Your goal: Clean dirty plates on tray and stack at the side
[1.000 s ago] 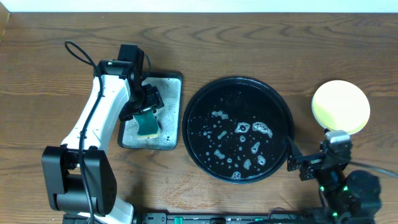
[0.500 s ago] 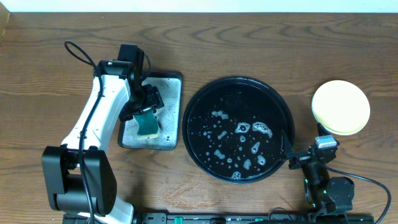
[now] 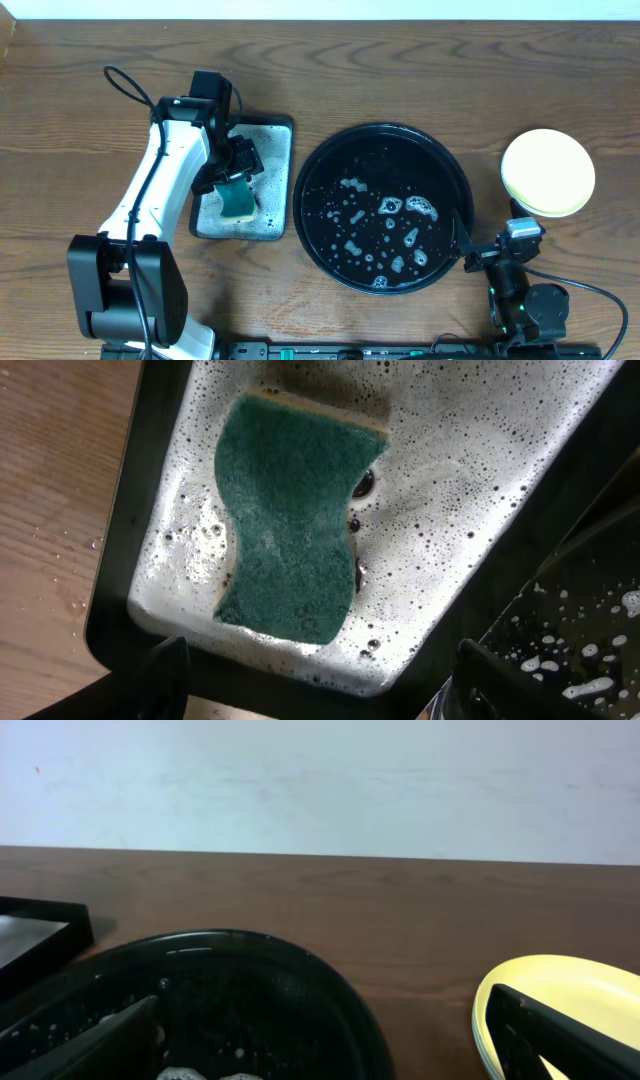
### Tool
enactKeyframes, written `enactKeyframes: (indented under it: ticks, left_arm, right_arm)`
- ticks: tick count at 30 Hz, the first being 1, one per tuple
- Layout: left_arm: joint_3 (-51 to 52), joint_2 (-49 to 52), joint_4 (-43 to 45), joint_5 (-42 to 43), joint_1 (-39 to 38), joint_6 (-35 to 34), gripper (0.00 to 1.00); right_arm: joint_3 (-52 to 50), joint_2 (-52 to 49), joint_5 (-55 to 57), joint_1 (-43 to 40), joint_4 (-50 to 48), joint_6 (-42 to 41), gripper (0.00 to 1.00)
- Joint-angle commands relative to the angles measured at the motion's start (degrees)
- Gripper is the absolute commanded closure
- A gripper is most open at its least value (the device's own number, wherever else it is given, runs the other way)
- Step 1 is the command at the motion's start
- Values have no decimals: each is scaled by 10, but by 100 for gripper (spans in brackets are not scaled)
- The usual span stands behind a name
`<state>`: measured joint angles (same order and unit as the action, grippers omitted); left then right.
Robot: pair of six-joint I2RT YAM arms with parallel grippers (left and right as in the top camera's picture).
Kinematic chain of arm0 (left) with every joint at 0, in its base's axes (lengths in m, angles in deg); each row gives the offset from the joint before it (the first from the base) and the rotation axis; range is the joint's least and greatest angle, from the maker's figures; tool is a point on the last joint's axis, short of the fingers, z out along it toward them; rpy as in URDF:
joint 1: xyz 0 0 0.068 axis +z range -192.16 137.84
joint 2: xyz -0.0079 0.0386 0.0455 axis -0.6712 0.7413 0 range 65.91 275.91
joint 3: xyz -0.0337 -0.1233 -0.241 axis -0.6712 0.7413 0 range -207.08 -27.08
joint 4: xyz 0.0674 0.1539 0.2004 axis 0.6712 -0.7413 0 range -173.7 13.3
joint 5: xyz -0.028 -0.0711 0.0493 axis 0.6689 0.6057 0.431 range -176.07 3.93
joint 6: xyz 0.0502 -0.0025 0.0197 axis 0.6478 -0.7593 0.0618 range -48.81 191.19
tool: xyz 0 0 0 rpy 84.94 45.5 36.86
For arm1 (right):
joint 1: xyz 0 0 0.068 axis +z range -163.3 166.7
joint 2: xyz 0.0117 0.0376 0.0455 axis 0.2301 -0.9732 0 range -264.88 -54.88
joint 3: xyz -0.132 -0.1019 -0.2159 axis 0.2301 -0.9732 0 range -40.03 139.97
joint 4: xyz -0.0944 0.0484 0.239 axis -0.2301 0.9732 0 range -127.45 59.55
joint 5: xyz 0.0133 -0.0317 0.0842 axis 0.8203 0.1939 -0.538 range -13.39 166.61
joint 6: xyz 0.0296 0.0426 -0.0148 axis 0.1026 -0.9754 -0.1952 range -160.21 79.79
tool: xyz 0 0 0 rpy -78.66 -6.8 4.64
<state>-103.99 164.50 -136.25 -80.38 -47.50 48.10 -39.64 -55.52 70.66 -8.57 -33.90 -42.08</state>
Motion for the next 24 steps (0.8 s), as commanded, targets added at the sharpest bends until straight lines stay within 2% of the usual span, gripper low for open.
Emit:
enactKeyframes:
  ticks: [1, 7, 12, 15, 19, 24]
  left_arm:
    - [-2, -10, -1, -1, 1, 4, 16]
    - [7, -56, 3, -16, -15, 4, 16]
    - [10, -171, 3, -20, -60, 4, 16]
    - [12, -250, 12, -78, -80, 5, 16]
    - [53, -376, 81, -89, -76, 6, 16]
    - [167, -545, 182, -70, -33, 18, 16]
  right_arm:
    - [-1, 3, 4, -3, 3, 7, 1]
    - [-1, 3, 4, -3, 3, 7, 1]
    - [-1, 3, 4, -3, 3, 7, 1]
    - [-1, 3, 4, -3, 3, 7, 1]
    - [-1, 3, 4, -3, 3, 7, 1]
    - [-1, 3, 4, -3, 3, 7, 1]
